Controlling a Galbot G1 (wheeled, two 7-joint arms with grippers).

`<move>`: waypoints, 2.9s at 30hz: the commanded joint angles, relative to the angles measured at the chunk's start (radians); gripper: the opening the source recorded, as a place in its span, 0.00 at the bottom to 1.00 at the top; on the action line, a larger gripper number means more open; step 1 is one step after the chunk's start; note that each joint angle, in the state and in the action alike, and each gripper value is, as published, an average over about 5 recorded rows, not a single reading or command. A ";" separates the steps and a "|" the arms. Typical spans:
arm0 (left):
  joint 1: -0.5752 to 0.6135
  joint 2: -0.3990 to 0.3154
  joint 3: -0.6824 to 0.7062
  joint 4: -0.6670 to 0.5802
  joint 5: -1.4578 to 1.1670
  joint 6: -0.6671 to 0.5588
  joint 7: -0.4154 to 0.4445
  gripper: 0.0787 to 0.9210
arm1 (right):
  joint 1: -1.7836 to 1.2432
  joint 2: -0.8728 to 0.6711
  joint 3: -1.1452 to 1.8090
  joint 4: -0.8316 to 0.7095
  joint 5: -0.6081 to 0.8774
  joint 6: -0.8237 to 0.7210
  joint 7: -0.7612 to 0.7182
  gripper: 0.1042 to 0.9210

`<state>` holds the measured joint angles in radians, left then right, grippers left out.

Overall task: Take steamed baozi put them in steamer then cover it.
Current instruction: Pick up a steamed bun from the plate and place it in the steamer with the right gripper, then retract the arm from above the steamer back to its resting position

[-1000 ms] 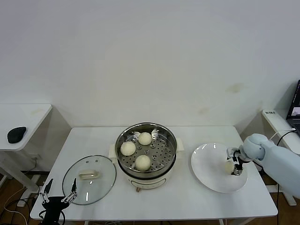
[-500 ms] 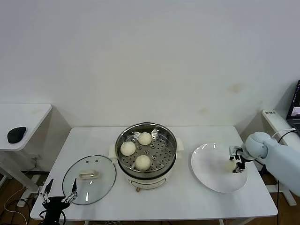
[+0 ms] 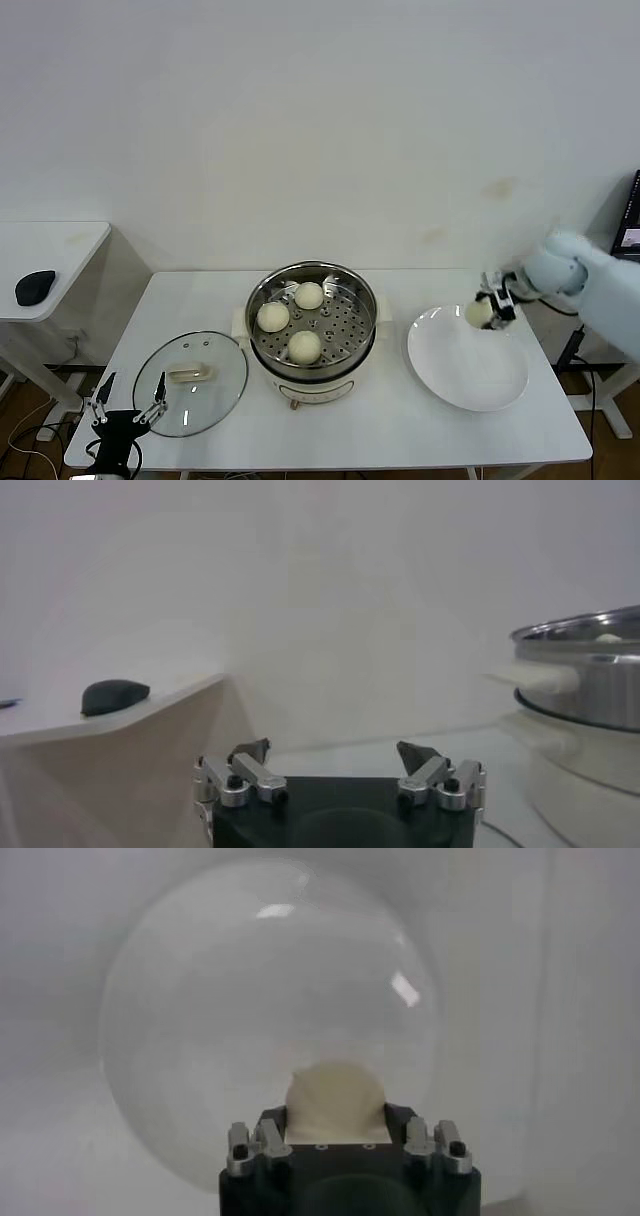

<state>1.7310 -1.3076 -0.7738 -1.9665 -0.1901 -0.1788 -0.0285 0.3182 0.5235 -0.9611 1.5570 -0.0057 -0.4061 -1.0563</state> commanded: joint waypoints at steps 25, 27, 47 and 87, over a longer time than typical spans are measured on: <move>-0.005 -0.017 -0.039 0.003 -0.026 -0.014 0.000 0.88 | 0.228 0.699 -0.337 -0.155 0.469 -0.323 0.229 0.63; -0.006 -0.017 -0.041 0.003 -0.028 -0.014 0.000 0.88 | 0.219 0.703 -0.339 -0.164 0.457 -0.323 0.229 0.63; -0.004 -0.016 -0.040 0.010 -0.028 -0.017 0.000 0.88 | 0.145 0.630 -0.347 -0.148 0.390 -0.323 0.219 0.63; -0.021 -0.014 -0.009 0.012 -0.022 -0.001 -0.017 0.88 | -1.147 0.115 0.917 0.346 0.471 0.321 1.066 0.88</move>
<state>1.7092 -1.3229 -0.7871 -1.9546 -0.2169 -0.1808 -0.0416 0.0005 0.7203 -0.8041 1.8011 0.5899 -0.4449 -0.2101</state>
